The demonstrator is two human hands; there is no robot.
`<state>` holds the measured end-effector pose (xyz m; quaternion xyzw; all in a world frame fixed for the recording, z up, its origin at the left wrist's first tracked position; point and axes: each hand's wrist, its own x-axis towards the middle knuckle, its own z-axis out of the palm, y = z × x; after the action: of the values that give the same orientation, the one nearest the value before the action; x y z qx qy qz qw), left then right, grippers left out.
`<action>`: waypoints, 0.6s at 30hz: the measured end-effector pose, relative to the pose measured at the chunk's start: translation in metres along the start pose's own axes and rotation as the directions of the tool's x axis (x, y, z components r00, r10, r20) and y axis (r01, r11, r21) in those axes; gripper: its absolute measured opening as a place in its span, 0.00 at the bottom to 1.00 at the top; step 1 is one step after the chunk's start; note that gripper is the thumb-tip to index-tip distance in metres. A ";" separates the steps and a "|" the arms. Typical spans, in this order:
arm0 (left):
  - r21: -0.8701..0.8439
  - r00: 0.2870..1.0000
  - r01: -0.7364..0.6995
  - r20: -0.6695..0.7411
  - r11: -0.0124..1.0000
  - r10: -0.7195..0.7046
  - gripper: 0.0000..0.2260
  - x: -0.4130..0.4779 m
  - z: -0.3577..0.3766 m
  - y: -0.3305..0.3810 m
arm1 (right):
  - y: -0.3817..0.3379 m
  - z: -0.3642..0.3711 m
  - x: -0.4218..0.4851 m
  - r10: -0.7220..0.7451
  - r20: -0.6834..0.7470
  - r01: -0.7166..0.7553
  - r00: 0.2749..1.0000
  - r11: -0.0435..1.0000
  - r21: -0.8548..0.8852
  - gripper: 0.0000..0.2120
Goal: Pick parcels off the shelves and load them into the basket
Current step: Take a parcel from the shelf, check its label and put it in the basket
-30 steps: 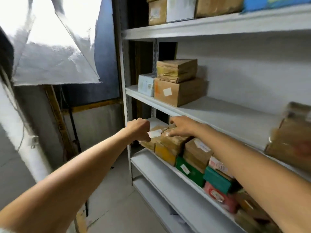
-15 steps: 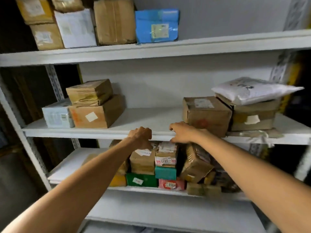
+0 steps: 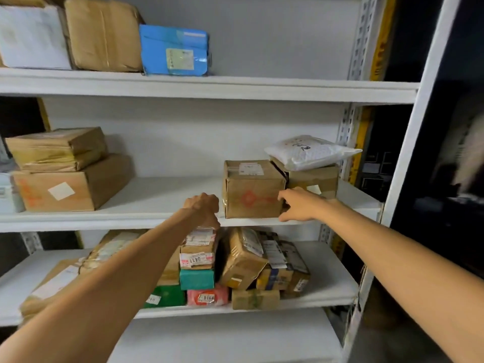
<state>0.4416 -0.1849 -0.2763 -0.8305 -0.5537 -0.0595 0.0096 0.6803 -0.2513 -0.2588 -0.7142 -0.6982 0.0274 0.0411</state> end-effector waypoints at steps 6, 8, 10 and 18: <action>-0.017 0.997 0.066 -0.037 0.998 -0.066 0.21 0.010 -0.006 0.001 | 0.018 -0.006 0.013 0.000 -0.025 0.000 1.000 1.000 -0.005 0.32; -0.014 0.997 0.073 -0.039 0.997 -0.073 0.22 0.013 -0.007 -0.002 | 0.020 -0.004 0.016 0.011 -0.046 -0.012 0.999 1.000 -0.004 0.29; -0.023 0.996 0.074 -0.042 0.997 -0.074 0.21 0.018 -0.007 -0.006 | 0.021 -0.002 0.017 0.016 -0.094 -0.016 0.995 1.000 0.002 0.25; -0.508 0.968 0.064 -0.179 0.859 -0.178 0.13 0.052 -0.003 -0.010 | 0.008 0.007 0.037 0.089 -0.320 -0.007 0.943 0.968 0.250 0.28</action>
<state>0.4520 -0.1336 -0.2678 -0.7564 -0.5663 -0.2922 -0.1475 0.6888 -0.2146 -0.2660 -0.7150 -0.6550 -0.0050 0.2445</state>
